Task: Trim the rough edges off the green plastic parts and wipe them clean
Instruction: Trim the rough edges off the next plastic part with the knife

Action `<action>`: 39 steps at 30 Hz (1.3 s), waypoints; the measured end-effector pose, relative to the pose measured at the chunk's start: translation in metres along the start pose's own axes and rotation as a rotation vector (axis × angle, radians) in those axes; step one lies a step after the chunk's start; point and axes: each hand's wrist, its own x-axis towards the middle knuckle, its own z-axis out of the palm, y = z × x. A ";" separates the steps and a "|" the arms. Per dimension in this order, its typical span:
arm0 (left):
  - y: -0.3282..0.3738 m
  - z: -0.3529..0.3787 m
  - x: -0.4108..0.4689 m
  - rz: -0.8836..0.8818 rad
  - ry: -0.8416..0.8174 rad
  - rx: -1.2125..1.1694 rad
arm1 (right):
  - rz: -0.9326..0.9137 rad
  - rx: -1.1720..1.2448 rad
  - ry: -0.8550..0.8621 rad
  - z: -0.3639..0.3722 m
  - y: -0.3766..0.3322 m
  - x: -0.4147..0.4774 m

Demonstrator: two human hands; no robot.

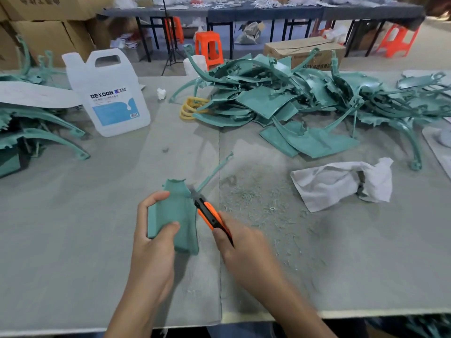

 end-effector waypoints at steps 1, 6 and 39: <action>-0.001 0.000 0.000 -0.005 0.012 -0.021 | -0.002 -0.066 0.005 0.000 -0.001 0.002; -0.002 -0.001 -0.002 -0.018 0.025 -0.067 | -0.028 -0.132 -0.001 0.002 -0.008 0.004; -0.011 -0.081 0.005 -0.403 0.012 -0.496 | -0.060 -0.268 0.084 -0.037 0.024 -0.010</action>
